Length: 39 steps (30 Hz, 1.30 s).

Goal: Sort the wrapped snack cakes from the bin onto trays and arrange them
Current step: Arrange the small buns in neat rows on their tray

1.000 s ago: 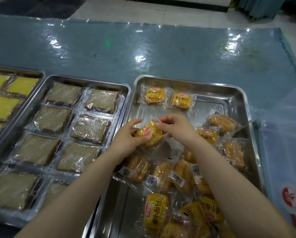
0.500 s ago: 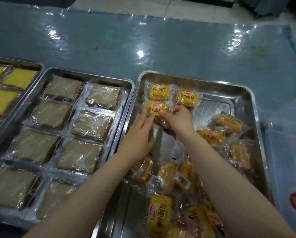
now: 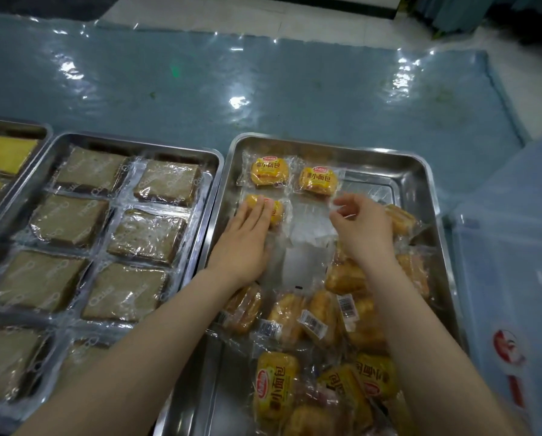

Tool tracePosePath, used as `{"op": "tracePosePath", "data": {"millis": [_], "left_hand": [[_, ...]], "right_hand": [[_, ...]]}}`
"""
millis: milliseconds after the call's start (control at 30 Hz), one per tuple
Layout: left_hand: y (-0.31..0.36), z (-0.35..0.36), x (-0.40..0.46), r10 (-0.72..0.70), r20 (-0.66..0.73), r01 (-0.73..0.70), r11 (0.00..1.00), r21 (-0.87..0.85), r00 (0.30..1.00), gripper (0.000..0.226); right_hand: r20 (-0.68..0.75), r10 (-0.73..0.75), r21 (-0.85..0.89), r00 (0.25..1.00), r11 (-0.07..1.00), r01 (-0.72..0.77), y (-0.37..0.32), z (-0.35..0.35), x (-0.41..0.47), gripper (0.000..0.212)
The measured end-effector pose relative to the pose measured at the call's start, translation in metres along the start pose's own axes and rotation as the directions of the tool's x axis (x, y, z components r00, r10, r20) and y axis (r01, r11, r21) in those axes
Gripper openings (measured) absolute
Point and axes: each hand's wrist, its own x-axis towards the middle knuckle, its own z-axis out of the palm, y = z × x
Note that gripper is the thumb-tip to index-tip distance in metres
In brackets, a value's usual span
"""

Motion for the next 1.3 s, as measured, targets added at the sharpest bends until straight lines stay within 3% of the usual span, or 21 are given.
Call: {"op": "tracePosePath", "data": {"millis": [67, 133, 233, 433, 567, 667, 767, 833, 933, 1100, 1233, 1300], "left_hand": [[0.004, 0.001, -0.003, 0.004, -0.062, -0.004, 1.000, -0.005, 0.998, 0.067], [0.007, 0.003, -0.006, 0.004, -0.053, -0.004, 1.000, -0.005, 0.999, 0.069], [0.013, 0.008, -0.009, 0.009, -0.020, -0.009, 1.000, -0.016, 1.000, 0.071], [0.023, 0.006, -0.004, 0.049, -0.014, -0.049, 0.998, -0.046, 0.999, 0.072], [0.027, 0.000, 0.007, 0.067, -0.033, -0.069, 0.996, -0.057, 0.997, 0.069], [0.030, -0.003, 0.017, 0.066, -0.024, -0.067, 0.996, -0.062, 0.998, 0.070], [0.043, -0.010, 0.030, 0.068, -0.092, -0.085, 0.975, -0.207, 0.993, 0.070], [0.055, -0.016, 0.040, 0.022, -0.188, -0.096, 0.912, -0.398, 0.982, 0.065], [0.074, -0.028, 0.057, -0.070, -0.240, -0.104, 0.759, -0.643, 0.968, 0.051], [0.090, -0.037, 0.081, -0.263, -0.072, 0.036, 0.383, -0.923, 0.962, 0.008], [0.089, -0.036, 0.086, -0.298, 0.082, 0.134, 0.158, -0.978, 0.951, 0.017], [0.089, -0.035, 0.085, -0.331, 0.104, 0.151, 0.120, -0.981, 0.938, 0.017]], "right_hand": [[-0.104, 0.022, -0.079, 0.994, 0.996, -0.031, 0.018, -0.021, -0.001, 0.017], [-0.189, -0.007, -0.268, 0.982, 0.962, -0.045, 0.037, -0.037, 0.000, 0.020], [-0.177, -0.043, -0.509, 0.983, 0.859, -0.054, 0.056, -0.049, 0.004, 0.036], [-0.087, -0.012, -0.306, 0.996, 0.952, -0.015, 0.066, -0.041, 0.012, 0.051], [-0.209, -0.024, -0.235, 0.978, 0.972, -0.026, 0.066, -0.043, 0.025, 0.030], [-0.322, -0.028, -0.028, 0.946, 0.999, 0.020, 0.054, -0.048, 0.030, 0.024], [-0.349, -0.016, 0.225, 0.937, 0.969, 0.100, 0.037, -0.053, 0.030, 0.028], [-0.254, 0.036, 0.420, 0.967, 0.904, 0.077, 0.027, -0.055, 0.028, 0.033], [-0.099, 0.025, 0.526, 0.995, 0.850, 0.031, 0.019, -0.058, 0.027, 0.030], [0.038, -0.045, 0.613, 0.998, 0.790, 0.012, 0.014, -0.058, 0.022, 0.027], [-0.025, 0.023, 0.605, 0.999, 0.796, -0.003, 0.018, -0.060, 0.022, 0.027], [-0.052, 0.063, 0.572, 0.997, 0.820, -0.022, 0.018, -0.058, 0.023, 0.027]]}}
